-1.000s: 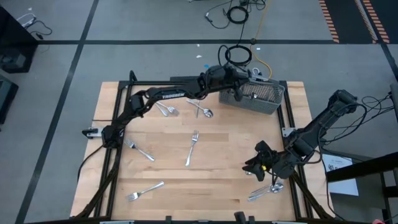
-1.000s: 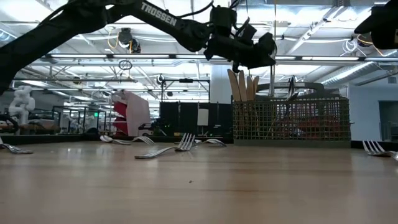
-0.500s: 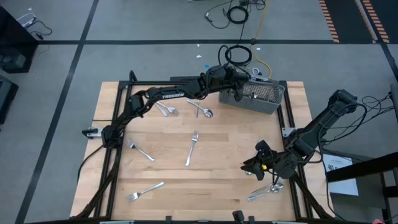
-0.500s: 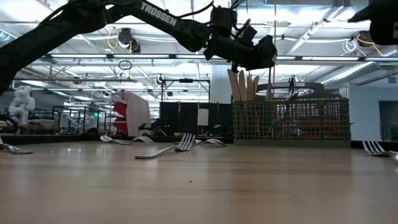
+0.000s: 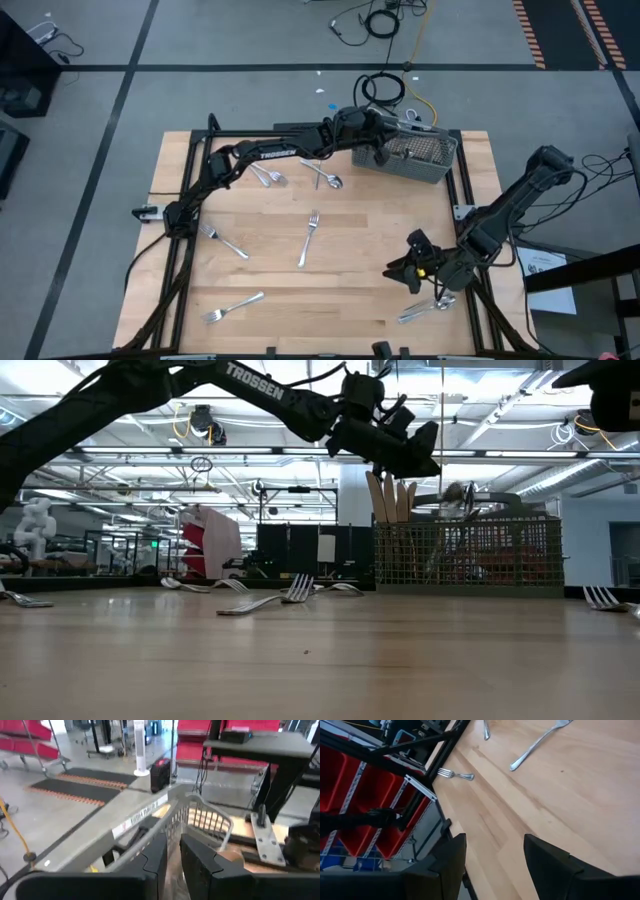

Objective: Sort silverware
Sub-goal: Put the silver spoon into the silverware basket

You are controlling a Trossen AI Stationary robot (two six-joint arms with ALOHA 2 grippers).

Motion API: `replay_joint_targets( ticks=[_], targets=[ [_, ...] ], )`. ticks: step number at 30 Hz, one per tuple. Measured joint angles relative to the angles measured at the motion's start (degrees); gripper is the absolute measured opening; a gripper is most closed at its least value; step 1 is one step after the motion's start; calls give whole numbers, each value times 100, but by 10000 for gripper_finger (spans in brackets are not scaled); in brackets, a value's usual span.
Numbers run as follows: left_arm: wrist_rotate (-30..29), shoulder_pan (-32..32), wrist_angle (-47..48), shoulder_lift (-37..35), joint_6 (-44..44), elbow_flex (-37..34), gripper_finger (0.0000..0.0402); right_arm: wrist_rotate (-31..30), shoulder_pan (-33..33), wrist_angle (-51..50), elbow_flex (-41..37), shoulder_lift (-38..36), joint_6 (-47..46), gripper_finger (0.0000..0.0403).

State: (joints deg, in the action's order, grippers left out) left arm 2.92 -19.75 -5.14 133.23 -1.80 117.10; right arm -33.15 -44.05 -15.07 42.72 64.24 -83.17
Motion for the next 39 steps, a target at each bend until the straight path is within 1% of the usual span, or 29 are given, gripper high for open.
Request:
replay_joint_targets(
  ticks=[8,11,15,17,20,23,25,27,31,35,39],
  targets=[
    [4,24,704,-228,4,-2,64,18,0,384,2,266,-14,189],
    [128,96,973,-487,10,-11,64,18,0,476,1,349,-19,189],
    [697,216,1071,-971,-56,-10,64,-1,2,585,2,422,-27,189],
    [1014,285,1154,-1228,-252,-4,64,-2,2,580,0,447,-80,189],
    [1583,397,1536,-1604,-737,-4,64,-98,7,617,1,484,-237,189],
    [2204,487,2281,-1967,-1267,4,64,-409,7,747,2,531,-290,189],
    [2581,495,3024,-2167,-1593,7,64,-596,5,726,2,555,-242,189],
    [2800,489,3711,-2275,-1919,6,64,-691,22,759,2,593,-164,189],
    [2859,476,5265,-2379,-2555,-2,64,-891,56,695,0,620,214,189],
    [2815,401,6767,-2347,-3159,-35,64,-894,140,574,0,619,867,189],
    [2640,295,7321,-2310,-3307,-390,64,-868,247,379,0,549,1680,189]
  ],
)
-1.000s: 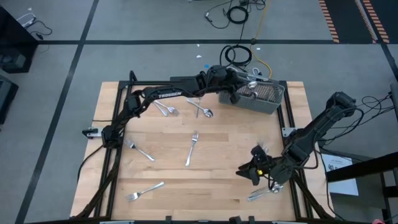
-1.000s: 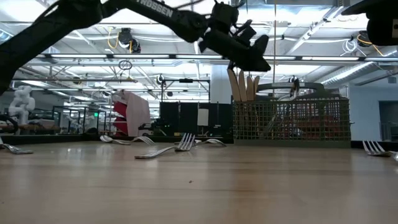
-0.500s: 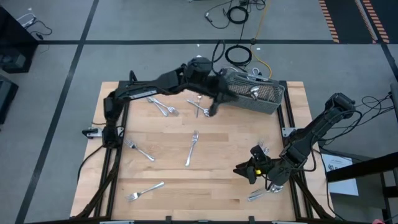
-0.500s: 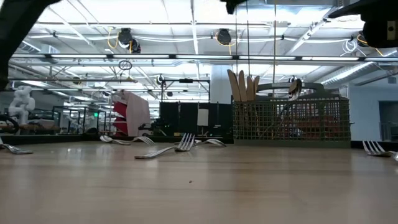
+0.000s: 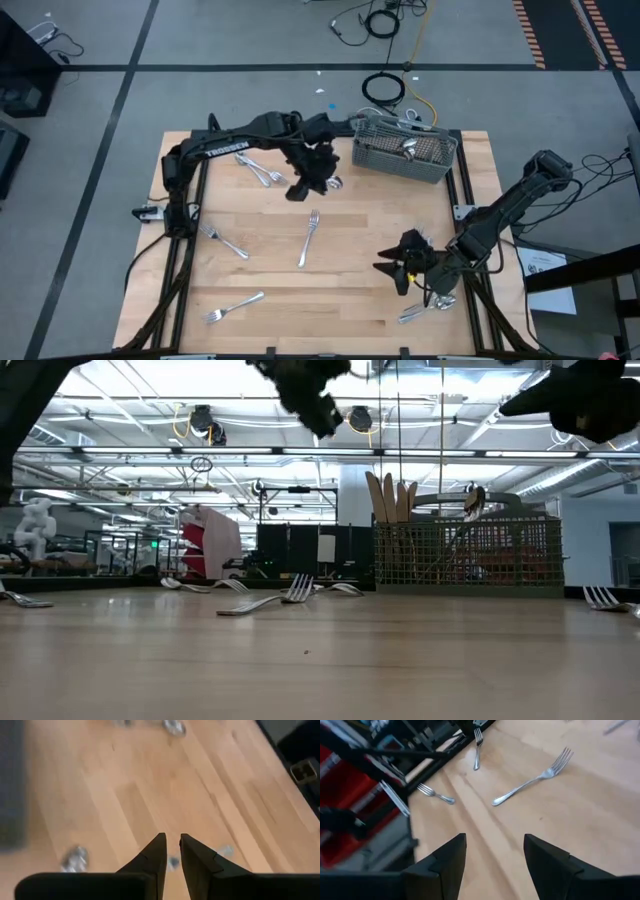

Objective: Sort silverware
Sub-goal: Put the silver spoon into the silverware basket

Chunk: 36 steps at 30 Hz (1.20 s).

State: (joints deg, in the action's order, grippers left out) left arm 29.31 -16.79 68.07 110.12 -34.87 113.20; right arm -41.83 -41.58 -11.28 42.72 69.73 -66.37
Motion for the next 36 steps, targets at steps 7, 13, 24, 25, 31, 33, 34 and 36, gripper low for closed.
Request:
replay_joint_targets(
  ticks=[7,13,24,25,31,33,34,36],
  targets=[
    [-748,-358,18,5,-16,-803,63,316,246,-299,0,-213,1256,189],
    [-1611,-661,-1427,0,-440,-1623,63,589,439,-642,0,-387,1276,189],
    [-2417,-751,-3035,207,-1359,-2367,124,574,817,-689,0,-551,841,189],
    [-2589,-761,-3045,320,-1391,-2375,131,569,860,-702,0,-551,803,189],
    [-2599,-817,-3152,787,-1834,-2375,137,579,1104,-695,4,-548,645,189],
    [-2426,-849,-3234,892,-1811,-2375,135,582,1167,-689,4,-548,585,189],
    [-2334,-875,-3309,937,-1781,-2375,135,584,1184,-698,4,-548,571,189],
    [-2210,-947,-3375,1017,-1679,-2330,134,598,1211,-689,4,-548,502,189]
  ],
)
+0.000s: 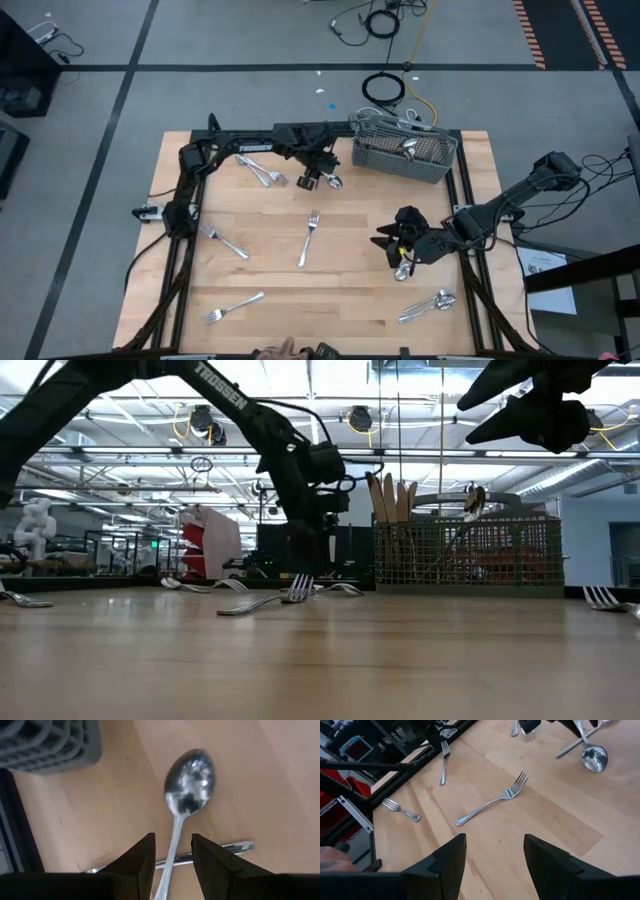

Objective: Sort silverware
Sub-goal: Put the silver spoon into the silverware basket

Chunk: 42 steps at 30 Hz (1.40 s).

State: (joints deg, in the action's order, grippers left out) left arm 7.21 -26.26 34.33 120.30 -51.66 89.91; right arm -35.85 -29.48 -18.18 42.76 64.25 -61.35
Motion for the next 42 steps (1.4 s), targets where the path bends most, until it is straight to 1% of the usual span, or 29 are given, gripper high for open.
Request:
replay_joint_targets(
  ticks=[3,6,10,12,14,15,17,20,23,25,28,33,37,42],
  targets=[
    [181,-102,-5,173,152,70,134,17,29,4,0,0,-17,189],
    [549,-197,82,310,330,114,134,19,35,3,0,0,-17,189],
    [579,-249,89,360,333,116,134,19,50,-4,0,0,-76,189],
    [466,-262,90,351,332,118,134,19,65,-4,0,0,-76,189],
    [69,-260,98,349,291,118,134,17,68,-6,0,0,-71,189],
    [11,-272,110,364,237,118,134,17,78,-6,0,0,-64,189],
    [24,-313,109,385,123,118,134,19,104,-7,0,0,-50,189],
    [245,-426,117,386,-1,118,134,31,131,-8,0,0,-42,189],
    [327,-536,166,386,-183,120,134,227,151,-4,0,0,-41,189],
    [280,-589,253,386,-349,120,134,414,175,-4,0,0,-84,189],
    [22,-665,407,386,-455,40,134,636,177,17,0,0,-105,189],
    [156,-795,290,387,-565,-162,134,653,175,25,0,0,-251,189],
    [184,-785,326,509,-556,-168,134,774,175,29,0,0,-253,189],
    [84,-736,334,532,-435,-170,128,787,175,22,0,-15,-159,189]
  ],
)
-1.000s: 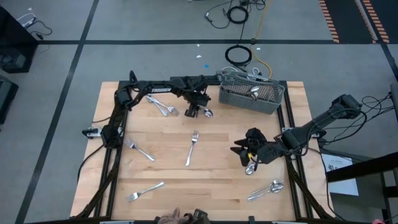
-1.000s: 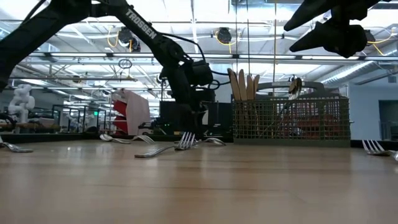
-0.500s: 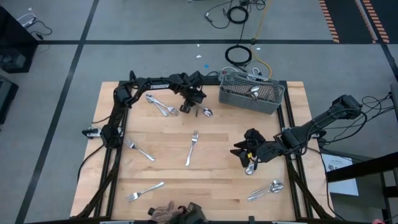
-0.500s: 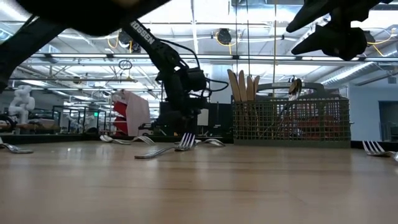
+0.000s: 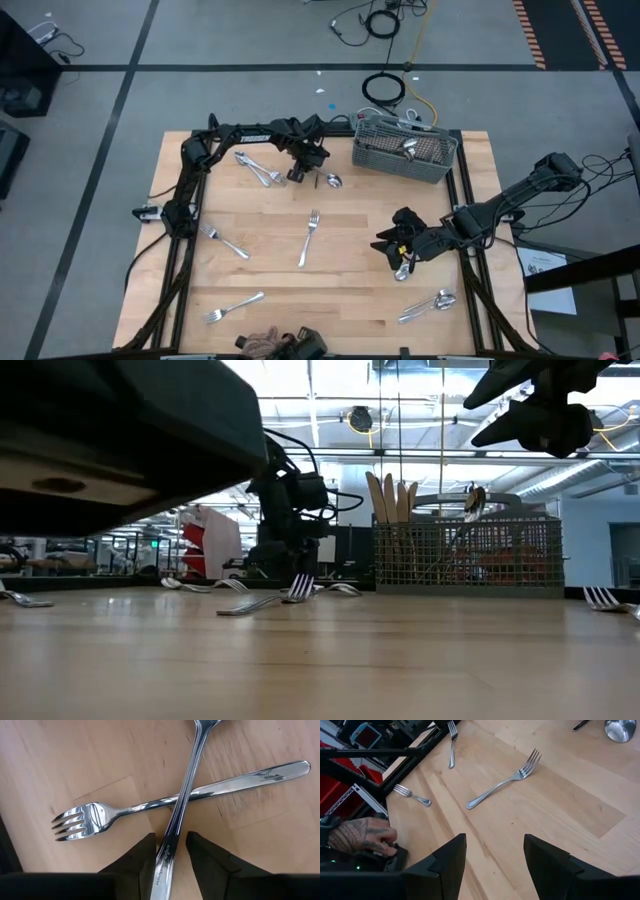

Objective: Sort silverware
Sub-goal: Put the silver spoon into the silverware basket

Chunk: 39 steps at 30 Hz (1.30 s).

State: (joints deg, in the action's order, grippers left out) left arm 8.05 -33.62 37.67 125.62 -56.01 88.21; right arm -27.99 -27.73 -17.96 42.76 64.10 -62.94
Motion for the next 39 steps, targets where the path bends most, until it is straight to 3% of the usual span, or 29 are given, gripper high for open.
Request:
replay_joint_targets(
  ticks=[13,24,39],
  targets=[
    [-190,6,87,-8,16,156,23,-9,0,-33,0,-4,81,189],
    [143,0,429,-173,13,529,17,-11,0,-43,0,-4,103,189],
    [199,0,380,-126,18,404,17,-35,0,-37,0,-4,118,189]
  ],
)
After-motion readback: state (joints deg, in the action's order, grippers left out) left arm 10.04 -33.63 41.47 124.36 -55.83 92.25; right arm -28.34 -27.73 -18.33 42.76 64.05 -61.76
